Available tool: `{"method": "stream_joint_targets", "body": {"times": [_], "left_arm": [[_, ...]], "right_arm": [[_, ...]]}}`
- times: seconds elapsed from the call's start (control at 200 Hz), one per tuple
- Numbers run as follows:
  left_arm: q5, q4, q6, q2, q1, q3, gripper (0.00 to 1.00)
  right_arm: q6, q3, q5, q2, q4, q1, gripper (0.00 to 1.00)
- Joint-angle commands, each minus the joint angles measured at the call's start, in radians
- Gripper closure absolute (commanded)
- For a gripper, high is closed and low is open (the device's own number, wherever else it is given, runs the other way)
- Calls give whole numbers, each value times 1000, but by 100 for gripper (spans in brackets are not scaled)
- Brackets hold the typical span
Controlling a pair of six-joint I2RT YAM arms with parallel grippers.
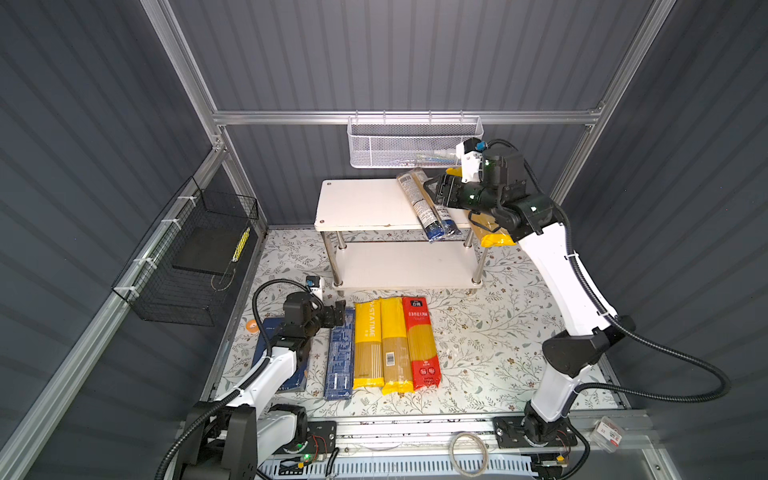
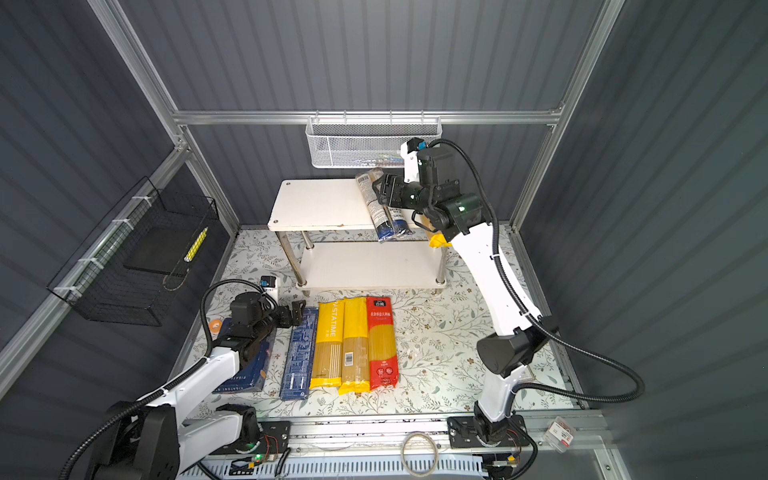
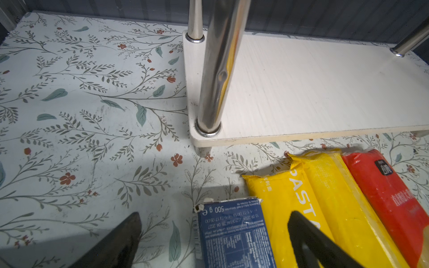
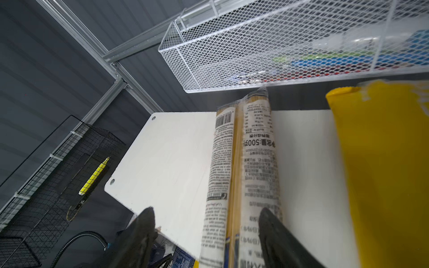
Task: Arrange pasta packages on shelves
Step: Place the pasta bag on the shelf, then rotate the pasta bag at the shelf.
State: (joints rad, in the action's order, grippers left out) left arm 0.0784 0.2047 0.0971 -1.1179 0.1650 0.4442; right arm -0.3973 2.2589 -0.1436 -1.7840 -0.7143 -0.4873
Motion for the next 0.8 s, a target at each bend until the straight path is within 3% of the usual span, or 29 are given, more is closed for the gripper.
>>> {"method": "stream_joint_targets", "body": {"times": [0.0,0.195,0.795], "left_arm": [[-2,-13,-17,5,5,24,1],[1,-13,-17,5,5,24,1],[1,-11,-17,11,5,21,1]], "right_arm": [[103,-12,128,41,-116,-32,22],[116,-124,158,107,-186,-47,13],[136,-190,224,125,-240,-109,8]]}}
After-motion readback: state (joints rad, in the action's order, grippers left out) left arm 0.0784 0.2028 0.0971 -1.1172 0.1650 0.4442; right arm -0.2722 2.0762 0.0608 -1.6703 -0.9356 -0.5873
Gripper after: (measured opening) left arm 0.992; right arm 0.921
